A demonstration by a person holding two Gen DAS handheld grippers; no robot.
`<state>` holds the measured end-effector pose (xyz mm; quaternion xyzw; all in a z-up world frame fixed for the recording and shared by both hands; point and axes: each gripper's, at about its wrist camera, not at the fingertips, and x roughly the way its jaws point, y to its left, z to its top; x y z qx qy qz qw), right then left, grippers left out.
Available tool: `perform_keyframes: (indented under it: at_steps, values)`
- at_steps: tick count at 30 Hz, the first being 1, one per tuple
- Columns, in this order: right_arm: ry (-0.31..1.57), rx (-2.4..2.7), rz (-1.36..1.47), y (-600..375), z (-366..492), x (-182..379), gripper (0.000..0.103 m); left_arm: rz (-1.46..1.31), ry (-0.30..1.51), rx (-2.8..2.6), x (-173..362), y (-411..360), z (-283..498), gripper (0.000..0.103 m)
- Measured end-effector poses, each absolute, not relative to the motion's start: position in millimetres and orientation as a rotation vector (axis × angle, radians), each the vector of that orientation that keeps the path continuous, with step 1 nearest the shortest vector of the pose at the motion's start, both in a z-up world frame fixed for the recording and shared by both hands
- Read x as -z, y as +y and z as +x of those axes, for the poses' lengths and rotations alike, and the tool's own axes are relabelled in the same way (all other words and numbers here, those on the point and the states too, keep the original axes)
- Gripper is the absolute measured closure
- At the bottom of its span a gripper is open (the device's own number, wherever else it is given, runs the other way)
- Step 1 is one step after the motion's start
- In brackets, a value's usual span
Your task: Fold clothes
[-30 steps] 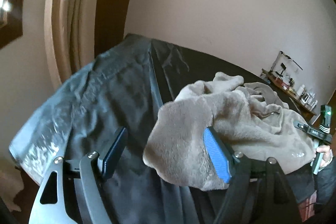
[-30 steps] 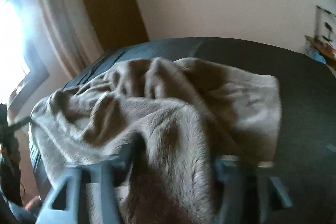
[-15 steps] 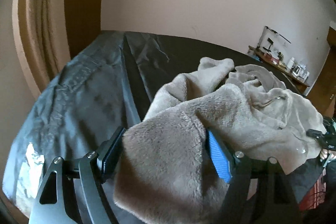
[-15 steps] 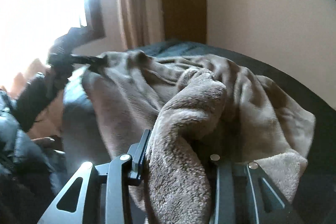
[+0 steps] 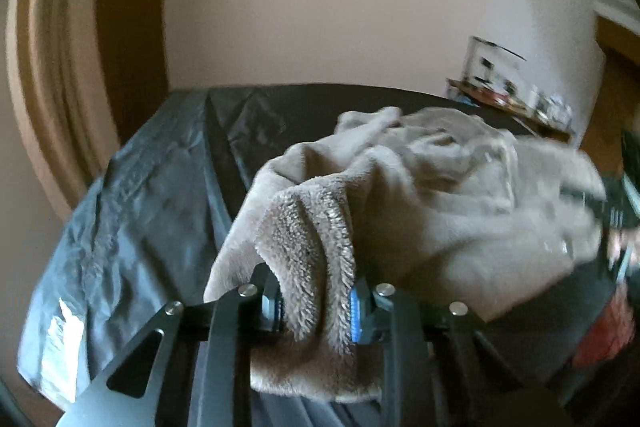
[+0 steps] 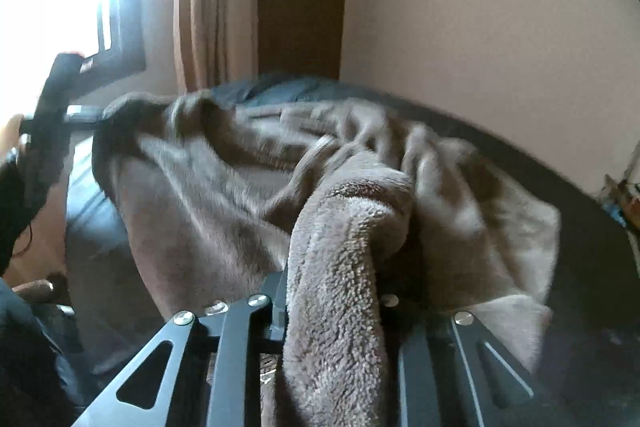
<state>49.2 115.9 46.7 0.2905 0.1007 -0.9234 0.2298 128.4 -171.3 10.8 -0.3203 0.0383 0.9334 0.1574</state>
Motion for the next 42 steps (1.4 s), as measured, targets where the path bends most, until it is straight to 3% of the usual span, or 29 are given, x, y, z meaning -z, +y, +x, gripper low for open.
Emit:
perform_keyframes:
  at_steps: [5, 10, 14, 18, 20, 21, 22, 23, 24, 27, 34, 37, 42]
  values:
    - [0.157, 2.498, 0.740, 143.6, 67.6, -57.1, 0.082, -0.803, 0.332, -2.602, -8.9, -156.8, 164.8, 0.076]
    - [0.132, 2.450, 0.837, 144.0, 65.0, -30.3, 0.081, -0.825, 0.345, -2.591, -9.1, -148.5, 152.1, 0.071]
    - [0.119, 2.426, 0.839, 138.3, 56.9, -23.6, 0.077, -0.859, 0.313, -2.599, -12.0, -147.4, 133.3, 0.057]
    - [0.166, 2.396, 0.873, 126.3, 49.0, -17.3, 0.049, -0.954, 0.212, -2.598, -2.7, -153.5, 116.8, 0.056]
    - [0.191, 2.391, 0.908, 118.1, 43.8, -11.0, 0.049, -1.003, 0.146, -2.606, 3.4, -158.1, 111.1, 0.058]
    - [0.206, 2.406, 0.919, 116.4, 43.1, -8.9, 0.049, -1.014, 0.112, -2.609, 5.6, -160.8, 110.8, 0.069]
    - [0.221, 2.421, 0.931, 114.7, 42.5, -6.9, 0.051, -1.022, 0.077, -2.614, 6.5, -162.9, 110.4, 0.073]
    - [0.233, 2.437, 0.941, 113.2, 41.1, -5.5, 0.056, -1.028, 0.040, -2.620, 6.8, -165.5, 110.2, 0.075]
    - [0.239, 2.454, 0.948, 112.5, 40.2, -5.1, 0.071, -1.027, 0.004, -2.629, 5.6, -169.0, 110.2, 0.077]
    - [0.214, 2.544, 0.953, 117.3, 39.5, -9.7, 0.082, -0.988, -0.091, -2.677, -6.1, -176.6, 113.2, 0.080]
    - [0.558, 2.925, 0.653, 100.2, 60.6, -59.0, 0.083, -0.740, -0.181, -2.779, -60.9, -165.4, 128.6, 0.080]
    - [0.459, 3.038, 0.467, 107.3, 71.0, -96.4, 0.083, -0.565, -0.275, -2.789, -96.7, -165.3, 144.8, 0.080]
    - [0.042, 2.996, 0.314, 136.3, 81.6, -142.0, 0.083, -0.314, -0.461, -2.781, -148.8, -174.1, 171.0, 0.080]
